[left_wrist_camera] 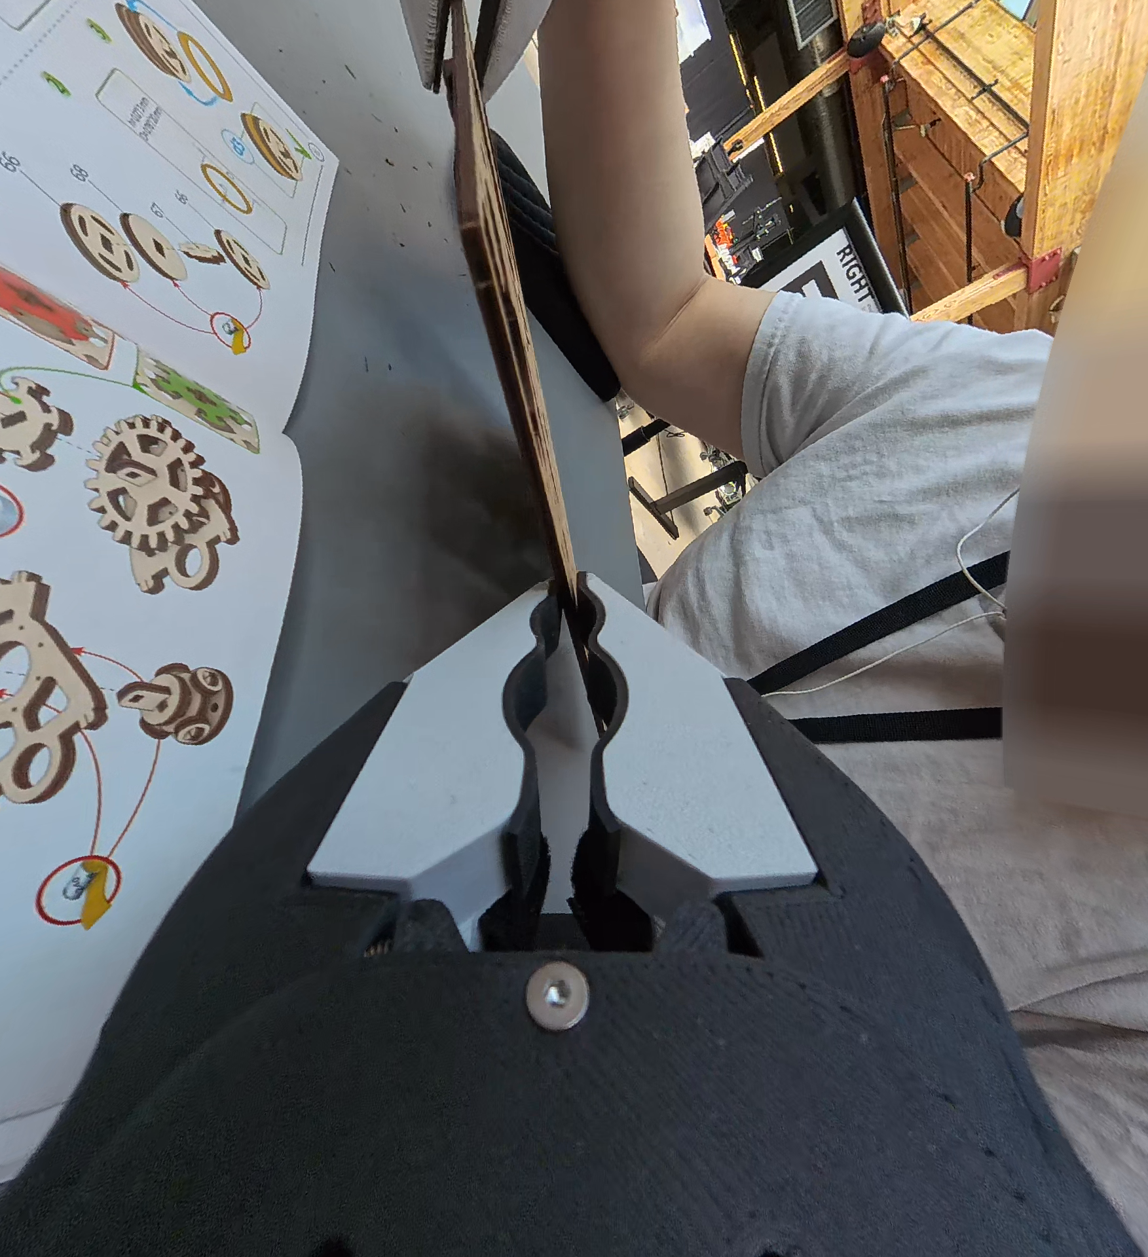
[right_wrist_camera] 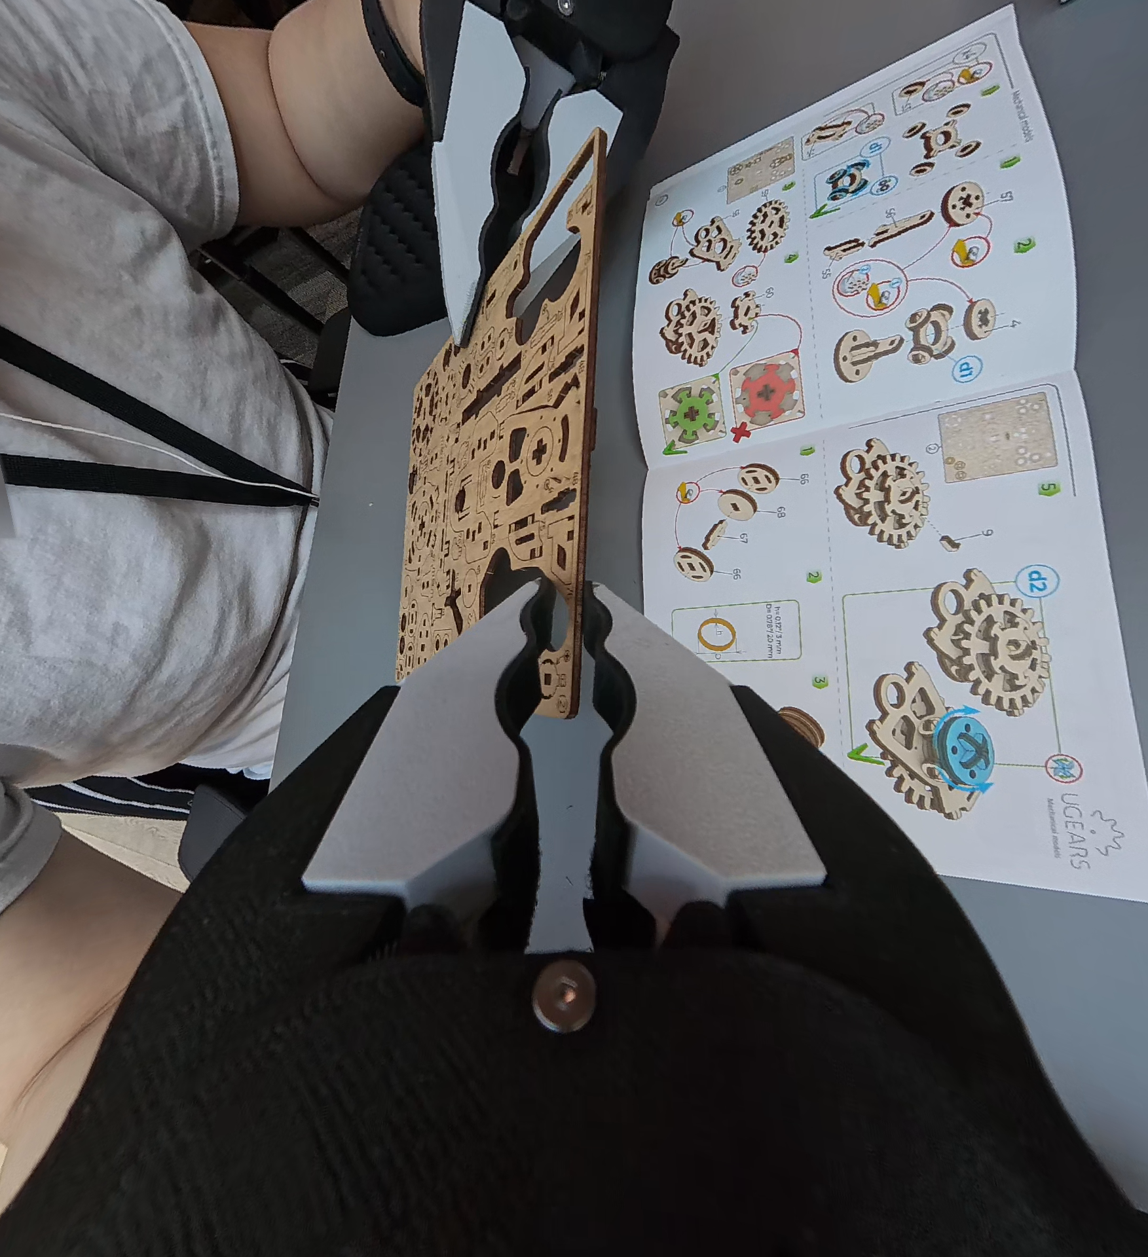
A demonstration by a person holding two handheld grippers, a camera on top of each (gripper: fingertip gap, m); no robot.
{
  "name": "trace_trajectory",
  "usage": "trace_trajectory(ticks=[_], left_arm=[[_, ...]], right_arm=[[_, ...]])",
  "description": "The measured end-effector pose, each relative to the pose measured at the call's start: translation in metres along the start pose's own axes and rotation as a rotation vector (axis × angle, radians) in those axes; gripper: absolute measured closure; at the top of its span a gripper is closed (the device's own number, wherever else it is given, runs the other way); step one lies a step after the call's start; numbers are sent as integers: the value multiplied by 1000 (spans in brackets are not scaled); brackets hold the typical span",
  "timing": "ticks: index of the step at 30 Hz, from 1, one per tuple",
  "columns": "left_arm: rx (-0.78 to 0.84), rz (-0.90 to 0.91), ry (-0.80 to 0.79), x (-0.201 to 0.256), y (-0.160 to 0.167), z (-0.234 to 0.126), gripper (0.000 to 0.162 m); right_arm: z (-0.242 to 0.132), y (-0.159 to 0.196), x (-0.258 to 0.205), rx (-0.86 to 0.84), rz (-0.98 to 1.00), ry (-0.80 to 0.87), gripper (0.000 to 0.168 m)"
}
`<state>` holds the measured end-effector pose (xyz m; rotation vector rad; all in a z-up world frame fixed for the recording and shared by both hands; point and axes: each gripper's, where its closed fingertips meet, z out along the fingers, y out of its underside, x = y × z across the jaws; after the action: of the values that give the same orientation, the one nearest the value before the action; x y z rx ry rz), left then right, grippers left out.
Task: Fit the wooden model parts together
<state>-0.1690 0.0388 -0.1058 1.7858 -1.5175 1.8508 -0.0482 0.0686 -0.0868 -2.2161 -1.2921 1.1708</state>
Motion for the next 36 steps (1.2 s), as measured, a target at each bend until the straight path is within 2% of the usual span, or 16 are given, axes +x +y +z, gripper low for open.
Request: trace_trajectory(ticks=[4, 28, 36], left_arm=[[-2, 5, -52, -6, 0, -1, 161], [-33, -20, -119, -20, 4, -1, 158], [-24, -15, -103, -18, 3, -2, 159]], right_arm=[[-1, -1, 1, 5, 2, 4, 163], [3, 2, 10, -1, 31, 20, 161], [3, -4, 24, 47, 36, 73, 148]])
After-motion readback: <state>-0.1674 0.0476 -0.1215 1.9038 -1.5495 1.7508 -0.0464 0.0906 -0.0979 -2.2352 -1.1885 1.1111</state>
